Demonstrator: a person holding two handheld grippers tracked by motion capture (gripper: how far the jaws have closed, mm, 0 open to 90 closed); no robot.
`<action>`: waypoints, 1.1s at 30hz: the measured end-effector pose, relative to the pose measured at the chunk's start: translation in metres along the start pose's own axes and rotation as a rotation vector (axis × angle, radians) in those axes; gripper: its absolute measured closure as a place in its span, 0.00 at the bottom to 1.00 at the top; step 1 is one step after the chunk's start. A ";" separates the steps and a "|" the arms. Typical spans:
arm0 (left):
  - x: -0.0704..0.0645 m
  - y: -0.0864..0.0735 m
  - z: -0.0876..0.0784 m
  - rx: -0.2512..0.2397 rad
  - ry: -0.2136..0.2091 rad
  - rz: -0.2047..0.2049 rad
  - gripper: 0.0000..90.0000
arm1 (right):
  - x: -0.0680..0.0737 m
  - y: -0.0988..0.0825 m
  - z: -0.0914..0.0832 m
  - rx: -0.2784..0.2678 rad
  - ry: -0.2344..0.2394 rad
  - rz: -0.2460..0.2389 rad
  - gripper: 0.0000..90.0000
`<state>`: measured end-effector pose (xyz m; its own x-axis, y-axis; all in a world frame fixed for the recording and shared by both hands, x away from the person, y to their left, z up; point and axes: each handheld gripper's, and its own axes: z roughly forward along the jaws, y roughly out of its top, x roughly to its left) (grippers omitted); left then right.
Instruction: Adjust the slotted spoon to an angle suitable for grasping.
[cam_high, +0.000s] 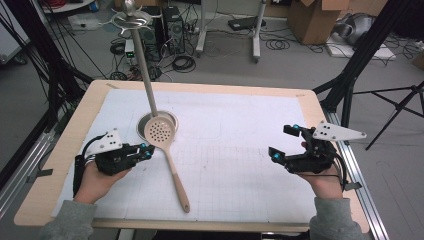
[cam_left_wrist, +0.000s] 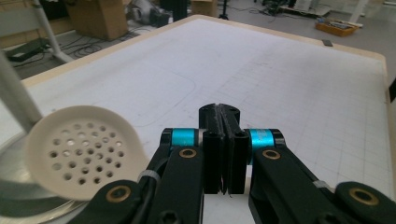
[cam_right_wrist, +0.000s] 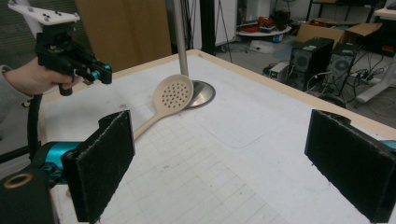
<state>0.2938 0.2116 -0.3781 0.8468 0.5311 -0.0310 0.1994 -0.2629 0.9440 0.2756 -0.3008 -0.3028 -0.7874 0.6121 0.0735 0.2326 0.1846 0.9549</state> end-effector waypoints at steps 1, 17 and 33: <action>-0.001 0.000 0.002 0.004 -0.008 0.002 0.98 | 0.001 0.001 0.000 -0.002 0.001 -0.002 0.08; 0.009 -0.014 0.045 0.072 -0.022 -0.010 0.99 | -0.003 -0.002 -0.001 0.003 -0.001 0.011 0.08; 0.011 -0.024 0.076 0.125 -0.005 -0.036 0.99 | -0.002 -0.002 0.000 -0.002 0.020 0.015 0.08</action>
<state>0.3353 0.1627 -0.4258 0.8401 0.5384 -0.0664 0.2898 -0.3420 0.8939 0.2764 -0.3021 -0.3047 -0.7948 0.5996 0.0938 0.2435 0.1735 0.9543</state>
